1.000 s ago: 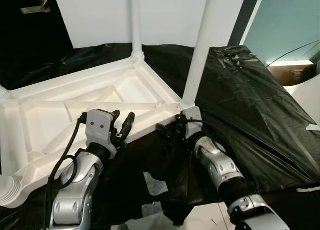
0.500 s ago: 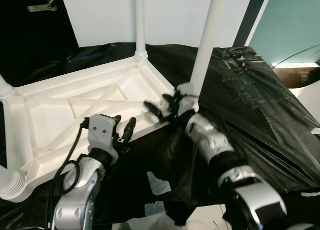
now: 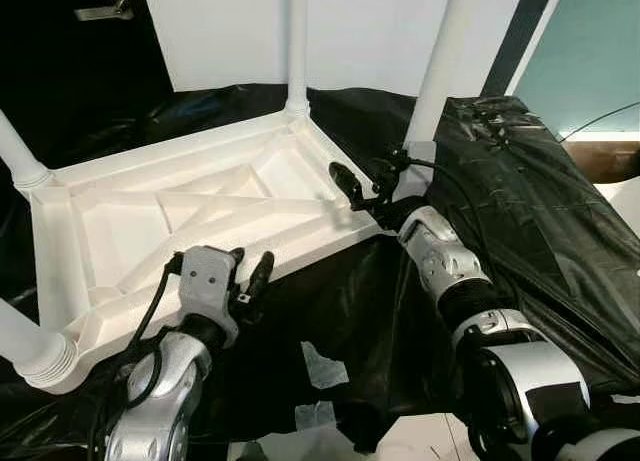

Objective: Building children table

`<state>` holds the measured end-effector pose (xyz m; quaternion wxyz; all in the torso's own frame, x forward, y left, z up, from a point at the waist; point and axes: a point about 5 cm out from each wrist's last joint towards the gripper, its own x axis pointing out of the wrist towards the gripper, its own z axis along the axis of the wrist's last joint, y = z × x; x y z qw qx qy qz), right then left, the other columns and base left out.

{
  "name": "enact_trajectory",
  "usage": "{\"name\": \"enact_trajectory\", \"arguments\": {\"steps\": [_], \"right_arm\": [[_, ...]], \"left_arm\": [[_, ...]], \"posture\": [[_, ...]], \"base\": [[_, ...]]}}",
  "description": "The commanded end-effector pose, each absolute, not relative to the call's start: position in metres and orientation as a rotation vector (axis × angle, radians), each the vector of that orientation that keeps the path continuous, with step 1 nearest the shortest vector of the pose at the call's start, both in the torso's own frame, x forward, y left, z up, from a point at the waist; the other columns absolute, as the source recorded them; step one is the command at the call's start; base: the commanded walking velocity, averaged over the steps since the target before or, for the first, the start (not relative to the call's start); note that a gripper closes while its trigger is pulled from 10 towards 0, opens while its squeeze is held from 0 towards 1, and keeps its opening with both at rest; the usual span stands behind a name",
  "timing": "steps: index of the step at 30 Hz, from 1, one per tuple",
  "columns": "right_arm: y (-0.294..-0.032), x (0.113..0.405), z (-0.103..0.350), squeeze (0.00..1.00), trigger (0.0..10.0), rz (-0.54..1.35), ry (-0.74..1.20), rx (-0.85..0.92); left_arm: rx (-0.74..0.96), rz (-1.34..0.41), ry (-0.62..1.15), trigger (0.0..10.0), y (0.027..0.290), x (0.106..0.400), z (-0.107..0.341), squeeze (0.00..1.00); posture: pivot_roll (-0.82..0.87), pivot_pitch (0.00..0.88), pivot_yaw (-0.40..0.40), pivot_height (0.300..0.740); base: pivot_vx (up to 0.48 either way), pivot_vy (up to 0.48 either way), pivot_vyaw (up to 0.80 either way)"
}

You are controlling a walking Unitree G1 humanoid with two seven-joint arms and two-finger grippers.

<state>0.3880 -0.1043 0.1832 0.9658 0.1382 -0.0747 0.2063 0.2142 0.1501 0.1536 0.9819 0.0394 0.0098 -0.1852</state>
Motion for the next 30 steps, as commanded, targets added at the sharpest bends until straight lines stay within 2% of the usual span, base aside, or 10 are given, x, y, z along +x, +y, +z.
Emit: {"name": "enact_trajectory", "arguments": {"steps": [1,8,18,20,23,30], "right_arm": [[-0.129,0.391,0.185,0.0,10.0,0.315,-0.173,0.305],[-0.177,0.392,0.181,0.0,10.0,0.182,-0.177,0.277],[-0.209,0.385,0.175,0.0,10.0,0.101,-0.177,0.218],[-0.222,0.379,0.172,0.0,10.0,0.049,-0.189,0.193],[-0.227,0.377,0.171,0.0,10.0,0.024,-0.198,0.179],[-0.254,0.365,0.167,0.0,10.0,-0.106,-0.242,0.189]], "left_arm": [[0.089,-0.39,0.042,10.0,0.15,0.209,0.151,0.0],[0.167,-0.432,0.094,10.0,0.16,0.205,0.144,0.0],[0.2,-0.479,0.094,10.0,0.161,0.212,0.143,0.0],[0.218,-0.517,0.078,10.0,0.158,0.219,0.146,0.0],[0.226,-0.535,0.066,10.0,0.156,0.224,0.148,0.0],[0.248,-0.645,-0.019,10.0,0.132,0.265,0.16,0.0]], "posture": [[0.24,0.064,-0.031,0.74],[0.23,0.071,-0.027,0.74],[0.22,0.072,-0.027,0.74],[0.21,0.071,-0.029,0.74],[0.21,0.069,-0.028,0.74],[0.18,0.064,-0.015,0.74]], "base": [[0.0,0.0,0.0],[0.0,0.0,0.0],[0.0,0.0,0.0],[0.0,0.0,0.0],[0.0,0.0,0.0],[0.0,0.0,0.0]]}}
